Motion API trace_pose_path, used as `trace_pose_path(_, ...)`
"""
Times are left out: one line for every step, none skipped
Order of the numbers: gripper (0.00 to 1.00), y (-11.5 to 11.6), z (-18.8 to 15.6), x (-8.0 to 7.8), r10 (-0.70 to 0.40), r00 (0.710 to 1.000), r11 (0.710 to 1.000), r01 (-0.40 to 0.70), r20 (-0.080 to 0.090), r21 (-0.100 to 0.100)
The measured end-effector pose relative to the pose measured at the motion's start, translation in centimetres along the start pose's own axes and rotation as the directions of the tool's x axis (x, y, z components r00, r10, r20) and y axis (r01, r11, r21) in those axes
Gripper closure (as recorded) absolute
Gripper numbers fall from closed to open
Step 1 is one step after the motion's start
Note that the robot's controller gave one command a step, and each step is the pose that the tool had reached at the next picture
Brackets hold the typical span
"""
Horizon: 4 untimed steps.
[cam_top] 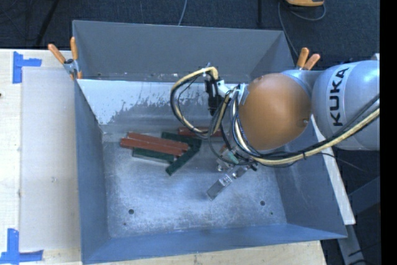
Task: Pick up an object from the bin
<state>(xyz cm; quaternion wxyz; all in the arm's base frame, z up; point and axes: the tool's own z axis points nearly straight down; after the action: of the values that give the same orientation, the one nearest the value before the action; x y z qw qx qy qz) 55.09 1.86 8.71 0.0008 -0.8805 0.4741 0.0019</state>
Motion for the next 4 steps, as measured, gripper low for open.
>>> trace_pose_path(0.0,2.3,1.8,1.5,-0.21,0.978,0.978,0.21,0.001,-0.004)
trace_pose_path(0.0,8.3,1.9,2.4,-0.514,0.858,0.858,0.514,0.003,-0.006)
trace_pose_path(1.0,8.2,1.8,2.4,-0.511,0.859,0.859,0.511,0.003,-0.003)
trace_pose_path(0.0,8.2,1.8,2.3,-0.511,0.86,0.86,0.511,0.003,-0.004)
